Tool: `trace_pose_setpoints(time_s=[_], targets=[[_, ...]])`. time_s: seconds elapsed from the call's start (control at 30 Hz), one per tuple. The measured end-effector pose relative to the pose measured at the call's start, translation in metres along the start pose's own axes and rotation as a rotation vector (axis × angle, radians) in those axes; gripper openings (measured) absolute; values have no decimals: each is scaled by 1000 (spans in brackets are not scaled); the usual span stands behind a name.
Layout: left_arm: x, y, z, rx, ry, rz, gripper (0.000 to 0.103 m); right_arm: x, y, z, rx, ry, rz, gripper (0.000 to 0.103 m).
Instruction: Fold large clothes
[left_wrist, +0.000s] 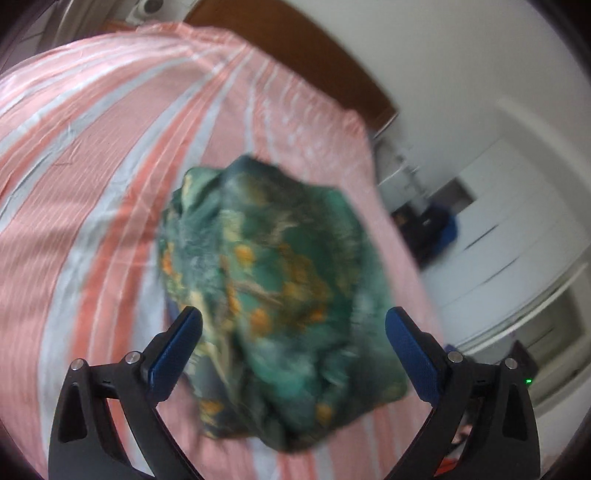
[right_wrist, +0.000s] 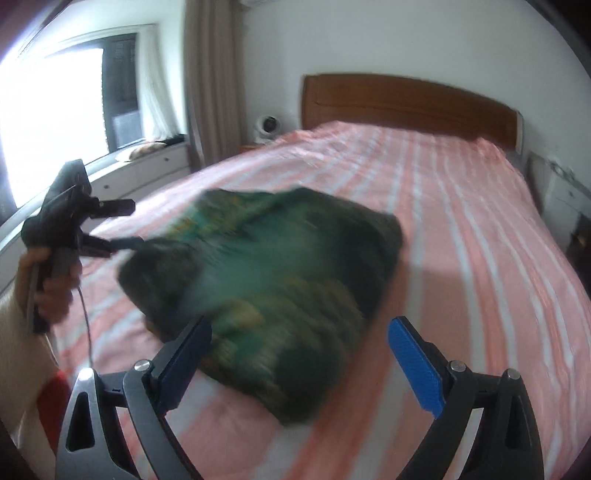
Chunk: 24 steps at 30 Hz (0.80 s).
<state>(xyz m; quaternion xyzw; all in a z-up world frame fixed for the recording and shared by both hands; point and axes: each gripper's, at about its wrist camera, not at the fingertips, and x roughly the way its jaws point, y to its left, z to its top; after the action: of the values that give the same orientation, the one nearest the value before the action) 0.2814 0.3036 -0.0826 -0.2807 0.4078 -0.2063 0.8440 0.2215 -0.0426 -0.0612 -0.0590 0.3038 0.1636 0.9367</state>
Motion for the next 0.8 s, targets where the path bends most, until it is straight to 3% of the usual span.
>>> trace_pose_setpoints(time_s=[0.13,0.2,0.4,0.6,0.67,0.73,0.77,0.8], targets=[[48,30,5,-53,188,78,100,-1,-64,-27,239,65,10,96],[58,39,4,-79,218,84,103,5,-91,-36,366,85,67,96],[85,41,2,-55,290,145,103,66,-135,-43,723,148,435,96],[107,37,9,-40,358,146,103,162,-116,-32,815,277,692,98],[111,39,12,-58,371,146,103,179,-103,-20,745,300,635,98],[117,31,16,-53,364,172,97,180,-89,-3,602,309,549,89],[116,22,16,-35,351,170,77,174,-78,10,493,306,481,87],[115,11,17,-13,329,195,66,168,-69,19,409,297,434,82]])
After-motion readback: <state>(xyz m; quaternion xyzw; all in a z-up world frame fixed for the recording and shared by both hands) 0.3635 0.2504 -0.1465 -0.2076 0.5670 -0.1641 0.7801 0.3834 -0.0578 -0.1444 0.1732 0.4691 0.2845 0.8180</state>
